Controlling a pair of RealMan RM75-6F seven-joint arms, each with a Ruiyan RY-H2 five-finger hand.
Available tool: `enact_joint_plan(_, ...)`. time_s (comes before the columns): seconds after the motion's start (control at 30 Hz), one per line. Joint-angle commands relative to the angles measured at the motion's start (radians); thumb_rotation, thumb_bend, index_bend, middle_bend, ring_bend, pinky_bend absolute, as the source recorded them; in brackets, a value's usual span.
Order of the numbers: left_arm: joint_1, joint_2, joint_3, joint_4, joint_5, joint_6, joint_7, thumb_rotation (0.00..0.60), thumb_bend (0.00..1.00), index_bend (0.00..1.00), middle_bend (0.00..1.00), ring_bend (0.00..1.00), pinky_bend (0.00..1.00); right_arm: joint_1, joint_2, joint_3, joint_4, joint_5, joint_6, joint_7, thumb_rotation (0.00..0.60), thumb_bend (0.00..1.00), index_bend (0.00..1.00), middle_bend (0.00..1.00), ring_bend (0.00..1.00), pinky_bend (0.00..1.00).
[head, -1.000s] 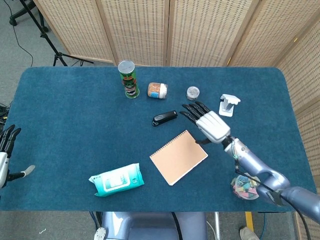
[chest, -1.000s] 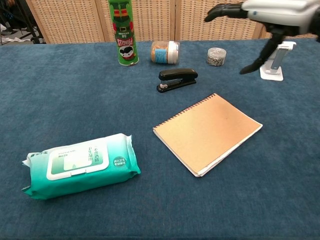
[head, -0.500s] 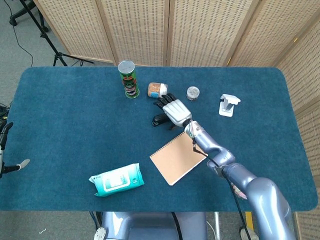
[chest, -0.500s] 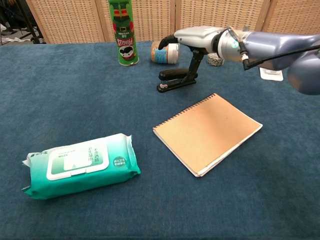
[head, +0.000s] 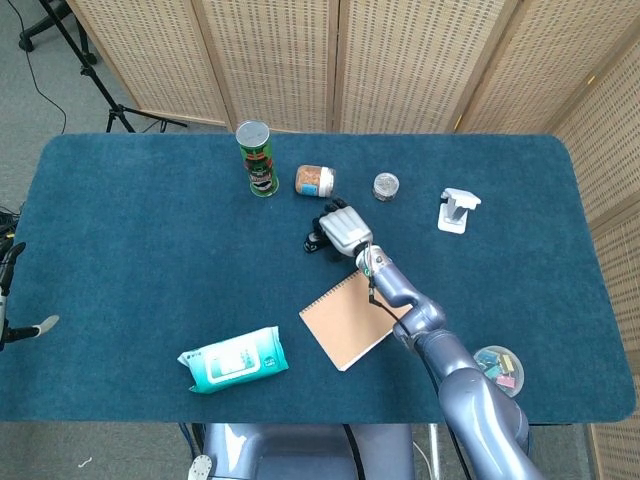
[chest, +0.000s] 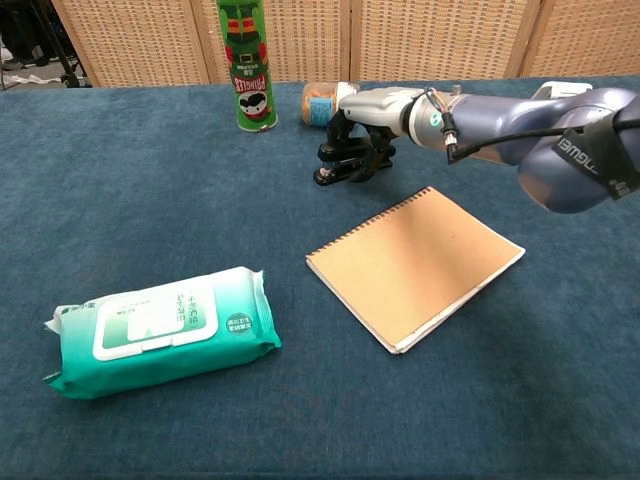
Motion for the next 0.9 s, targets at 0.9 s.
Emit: enact_joint_plan(0.9, 0.018, 0.031, 0.066, -0.056, 0.13, 0.028, -0.019, 0.6, 0.0, 0.0, 0.0, 0.0, 0.0, -0.333, 0.576, -0.227, -0.927, -0.102, 0.528, -0.443, 0.6, 0.57, 0.56, 0.55, 0.33, 0.17)
